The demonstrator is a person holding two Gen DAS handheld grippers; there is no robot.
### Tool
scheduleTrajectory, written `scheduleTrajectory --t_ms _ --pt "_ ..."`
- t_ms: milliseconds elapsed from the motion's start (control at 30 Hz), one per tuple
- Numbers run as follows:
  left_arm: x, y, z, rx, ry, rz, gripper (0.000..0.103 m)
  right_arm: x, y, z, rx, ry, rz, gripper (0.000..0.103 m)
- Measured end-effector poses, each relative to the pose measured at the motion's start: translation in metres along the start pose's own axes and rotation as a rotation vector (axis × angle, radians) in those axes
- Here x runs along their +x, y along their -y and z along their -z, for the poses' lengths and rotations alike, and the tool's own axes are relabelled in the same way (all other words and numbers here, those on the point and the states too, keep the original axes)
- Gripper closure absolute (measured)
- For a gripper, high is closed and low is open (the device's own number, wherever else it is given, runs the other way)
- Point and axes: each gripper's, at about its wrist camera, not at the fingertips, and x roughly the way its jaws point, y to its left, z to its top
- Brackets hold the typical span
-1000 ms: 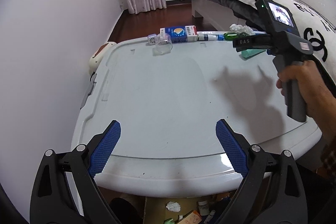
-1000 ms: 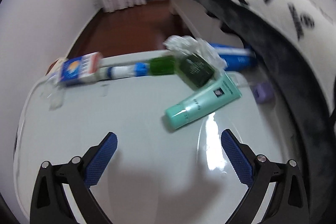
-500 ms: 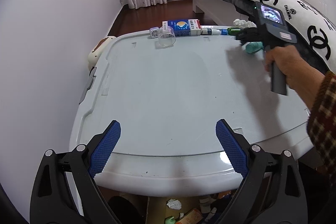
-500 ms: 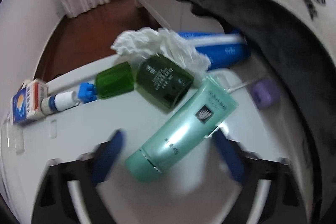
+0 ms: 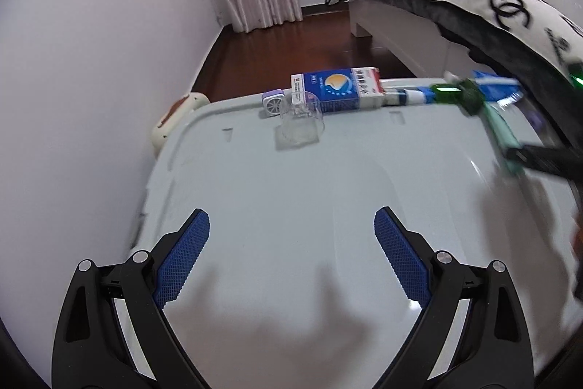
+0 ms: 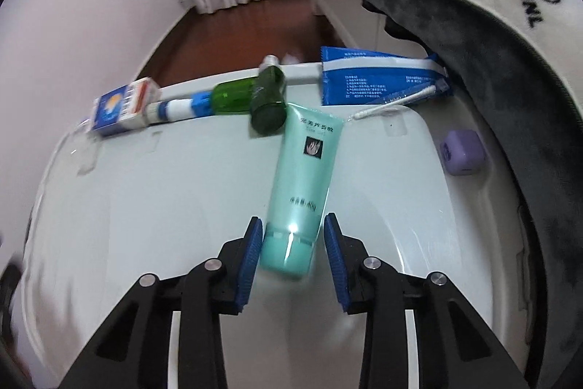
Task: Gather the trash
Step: 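Grasp the mint-green tube with the right gripper while the left gripper grasps the clear glass cup, then lift the mint-green tube and clear cup and carry both toward the cardboard box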
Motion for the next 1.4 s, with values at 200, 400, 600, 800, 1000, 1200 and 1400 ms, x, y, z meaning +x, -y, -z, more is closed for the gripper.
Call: scheduleTrajectory --t_ms 200,400,600,800,1000,1200,1400 --pt "0.055 -0.006 -0.022 -0.106 -0.032 0.044 0.013 -0.024 -0.001 0.009 -0.068 0.011 -0.066 0.066" --pt "0.096 -0.001 -0.048 -0.114 -0.044 0.045 0.013 -0.032 -0.001 0.014 -0.077 0.056 -0.059 0.026" --pt "0.124 0.014 -0.07 -0.037 0.018 0.026 0.02 -0.022 -0.007 0.016 -0.142 0.072 0.0 0.02" --pt "0.126 0.019 -0.068 -0.009 0.035 0.097 0.053 -0.018 0.008 0.009 -0.091 0.072 0.021 0.015" --pt "0.096 0.022 -0.044 0.017 0.056 0.121 0.053 0.005 -0.004 -0.012 -0.078 0.041 0.021 0.015" --pt "0.068 0.02 -0.03 0.04 0.08 0.132 0.053 0.036 -0.019 -0.026 -0.075 0.011 0.151 0.025" --pt "0.05 0.01 -0.019 0.035 0.073 0.149 0.053 0.033 -0.021 -0.022 -0.046 0.011 0.145 0.068"
